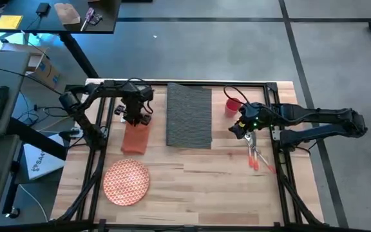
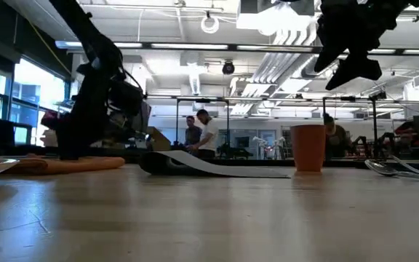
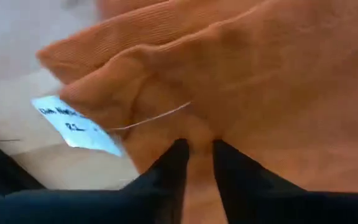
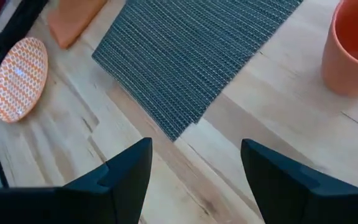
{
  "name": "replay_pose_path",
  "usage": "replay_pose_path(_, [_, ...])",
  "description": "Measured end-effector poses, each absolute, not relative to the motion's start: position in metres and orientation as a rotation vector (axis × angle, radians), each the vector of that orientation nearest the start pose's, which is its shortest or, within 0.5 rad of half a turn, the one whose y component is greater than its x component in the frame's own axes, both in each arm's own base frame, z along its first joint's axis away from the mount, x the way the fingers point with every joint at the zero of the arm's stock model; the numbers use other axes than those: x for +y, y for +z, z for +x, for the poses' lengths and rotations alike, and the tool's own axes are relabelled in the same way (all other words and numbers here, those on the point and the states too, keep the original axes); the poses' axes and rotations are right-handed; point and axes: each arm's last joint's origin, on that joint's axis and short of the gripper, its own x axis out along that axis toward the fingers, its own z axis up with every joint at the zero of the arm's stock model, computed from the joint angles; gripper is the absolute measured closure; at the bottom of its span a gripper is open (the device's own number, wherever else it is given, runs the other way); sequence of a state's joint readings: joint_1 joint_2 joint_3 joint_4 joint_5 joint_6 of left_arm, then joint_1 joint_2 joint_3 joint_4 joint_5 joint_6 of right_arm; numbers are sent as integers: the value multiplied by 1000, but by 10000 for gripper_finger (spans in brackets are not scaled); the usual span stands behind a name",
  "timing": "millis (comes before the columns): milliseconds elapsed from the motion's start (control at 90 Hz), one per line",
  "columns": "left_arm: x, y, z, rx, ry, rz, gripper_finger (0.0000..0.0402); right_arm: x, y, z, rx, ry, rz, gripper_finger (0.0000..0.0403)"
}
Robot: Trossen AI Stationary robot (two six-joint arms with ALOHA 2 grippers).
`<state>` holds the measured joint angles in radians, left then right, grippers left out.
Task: Set table place
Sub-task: Fold the orange table napkin
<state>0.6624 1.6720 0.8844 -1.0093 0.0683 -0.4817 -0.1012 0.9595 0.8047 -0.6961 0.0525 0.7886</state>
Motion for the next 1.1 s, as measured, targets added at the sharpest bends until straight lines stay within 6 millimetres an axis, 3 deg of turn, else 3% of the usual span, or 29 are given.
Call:
replay_pose_path(189, [127,174,214,1552,696,-821,400,-20,272,187,688,-466,749,171])
replay_pose_path(522, [75,273,238,1260,453,-584,401,-22,279,198,589,-395,650,171])
replay_pose_path(733, [48,372,248,952,271,-436,402,-21,288,212,496,-233,550,171])
replay_pose_path(933, [23,470,254,642,121,-225,401,-22,320,214,433,-232,456,178])
replay_pose_path(1011, [14,487,261,597,105,-152,401,-23,334,212,429,-249,409,187])
replay_pose_path(1100, [7,483,269,661,99,-121,401,-23,345,211,430,-249,371,198])
